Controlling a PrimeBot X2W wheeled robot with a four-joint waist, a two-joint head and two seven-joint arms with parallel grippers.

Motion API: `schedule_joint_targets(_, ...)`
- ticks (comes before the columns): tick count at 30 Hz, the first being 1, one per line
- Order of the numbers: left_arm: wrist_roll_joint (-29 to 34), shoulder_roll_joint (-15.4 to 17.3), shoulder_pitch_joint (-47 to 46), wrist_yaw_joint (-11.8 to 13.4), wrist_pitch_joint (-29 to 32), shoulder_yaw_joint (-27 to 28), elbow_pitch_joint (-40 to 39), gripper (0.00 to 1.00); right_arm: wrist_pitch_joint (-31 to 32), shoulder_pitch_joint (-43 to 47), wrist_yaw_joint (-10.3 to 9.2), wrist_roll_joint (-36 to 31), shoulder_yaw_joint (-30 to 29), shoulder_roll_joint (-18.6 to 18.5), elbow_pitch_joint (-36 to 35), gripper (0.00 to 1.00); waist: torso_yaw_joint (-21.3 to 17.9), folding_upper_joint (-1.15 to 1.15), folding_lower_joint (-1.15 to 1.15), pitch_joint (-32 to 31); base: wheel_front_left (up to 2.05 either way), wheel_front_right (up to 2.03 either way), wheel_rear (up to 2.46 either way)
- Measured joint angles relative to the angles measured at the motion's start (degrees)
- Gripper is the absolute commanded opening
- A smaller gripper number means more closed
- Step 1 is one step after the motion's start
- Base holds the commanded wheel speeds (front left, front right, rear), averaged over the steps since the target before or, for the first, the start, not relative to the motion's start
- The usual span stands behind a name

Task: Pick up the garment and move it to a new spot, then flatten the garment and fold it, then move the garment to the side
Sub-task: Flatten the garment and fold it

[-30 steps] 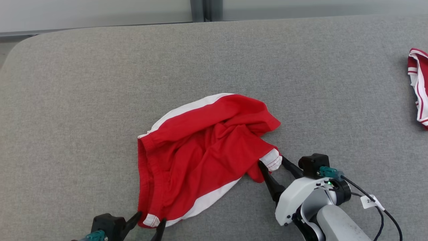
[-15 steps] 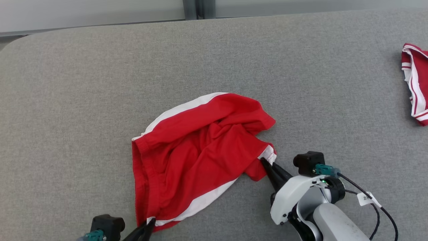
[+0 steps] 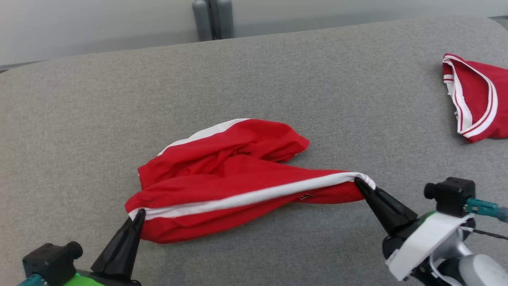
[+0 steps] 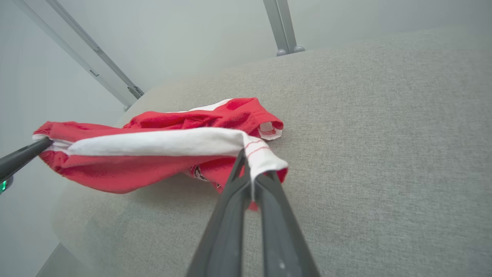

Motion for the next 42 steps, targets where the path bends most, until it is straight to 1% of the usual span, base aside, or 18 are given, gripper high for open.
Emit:
schedule_joint_targets(2,-1.6,0.0,0.0,0.0,-0.6,0.9,-2.6,0.00,1.6,1.2,0.00,2.8,-1.7,-3.0,-4.4,0.00,-0.8,0.00,0.00,-0.3,0.00,0.00,0.00)
schedule_joint_targets(5,-2.6,0.3,-0.5,0.0,-1.1,2.0,-5.9,0.00,3.9,1.9,0.00,6.1,-3.8,-6.4,-9.8,0.00,-1.9,0.00,0.00,-0.4,0.00,0.00,0.00)
schedule_joint_targets(8,-4.0,1.5,-3.7,-0.2,-0.3,2.5,-9.0,0.00,5.9,0.6,0.00,9.7,-6.3,-9.1,-14.5,0.00,-2.5,0.00,0.00,0.4,0.00,0.00,0.00)
schedule_joint_targets(11,-6.5,4.1,-10.6,-0.4,2.6,2.5,-10.3,0.00,8.3,-5.9,0.00,11.5,-8.2,-11.6,-16.8,0.00,-2.9,0.00,0.00,2.0,0.00,0.00,0.00)
schedule_joint_targets(12,-7.6,4.6,-14.2,-0.4,3.9,2.6,-10.1,0.00,9.4,-9.2,0.00,11.5,-8.4,-12.6,-16.6,0.00,-3.0,0.00,0.00,2.7,0.00,0.00,0.00)
schedule_joint_targets(14,-8.9,6.6,-22.2,-0.6,6.4,2.9,-8.3,0.00,11.2,-16.7,0.00,11.7,-8.1,-12.9,-15.0,0.00,-3.1,0.00,0.00,4.3,0.00,0.00,0.00)
schedule_joint_targets(16,-10.0,7.0,-32.7,0.1,8.6,3.7,-4.8,0.00,12.9,-26.7,0.00,13.1,-7.3,-10.5,-11.2,0.00,-3.1,0.00,0.00,6.3,0.00,0.00,0.00)
schedule_joint_targets(17,-10.0,7.1,-37.0,0.5,9.2,3.7,-3.0,0.00,13.5,-31.0,0.00,12.6,-6.9,-10.0,-9.1,0.00,-3.1,0.00,0.00,7.2,0.00,0.00,0.00)
schedule_joint_targets(20,-8.7,6.7,-52.7,1.5,10.4,2.5,5.2,0.00,13.1,-46.7,-0.01,8.2,-5.9,-7.1,0.0,0.00,-2.8,0.00,0.01,10.5,0.00,0.00,0.00)
schedule_joint_targets(21,-7.9,5.6,-58.3,2.3,9.5,2.5,8.7,0.00,11.1,-52.1,0.00,6.1,-5.9,-4.9,3.3,0.00,-2.7,0.00,0.01,11.7,0.00,0.00,0.00)
schedule_joint_targets(23,-4.7,5.4,-67.8,2.5,8.9,1.0,15.8,0.00,7.0,-61.9,0.01,2.1,-5.6,-0.7,10.6,0.00,-2.6,0.00,0.02,14.0,0.00,0.00,0.00)
schedule_joint_targets(25,-2.2,4.8,-74.9,2.7,6.5,0.4,22.0,0.00,1.7,-68.9,0.01,-1.8,-5.8,3.5,18.2,0.00,-2.6,0.00,0.02,15.9,0.00,0.00,0.00)
schedule_joint_targets(29,2.7,3.5,-85.7,3.5,-2.1,0.1,33.6,0.00,-10.9,-79.1,0.07,-10.0,-6.9,10.7,32.6,0.00,-3.2,0.00,0.03,18.6,0.00,0.00,0.00)
schedule_joint_targets(31,4.8,2.8,-89.3,3.4,-6.2,-0.6,37.0,0.00,-16.0,-82.8,0.07,-12.2,-7.7,13.3,37.1,0.00,-4.0,0.00,0.03,19.1,0.00,0.00,0.00)
schedule_joint_targets(33,5.7,2.3,-92.8,2.8,-10.7,-0.9,39.2,0.00,-19.3,-86.1,0.05,-13.9,-6.8,14.4,40.1,0.00,-4.7,0.00,0.01,19.8,0.00,0.00,0.00)
schedule_joint_targets(36,6.2,2.2,-93.7,1.4,-14.5,-2.1,42.7,0.00,-21.1,-86.9,0.04,-13.7,-4.8,15.1,43.4,0.00,-5.4,0.00,0.01,21.3,0.00,0.00,0.00)
schedule_joint_targets(38,5.9,2.1,-91.7,0.6,-15.2,-3.5,45.3,0.00,-21.8,-85.0,0.04,-13.3,-2.3,15.0,44.9,0.00,-5.6,0.00,0.01,22.5,0.00,0.00,0.00)
schedule_joint_targets(42,4.0,1.2,-81.9,-0.6,-19.8,-6.7,49.9,0.00,-22.3,-74.5,0.03,-10.4,3.7,12.9,45.8,0.00,-5.1,0.00,0.02,24.7,0.00,0.00,0.00)
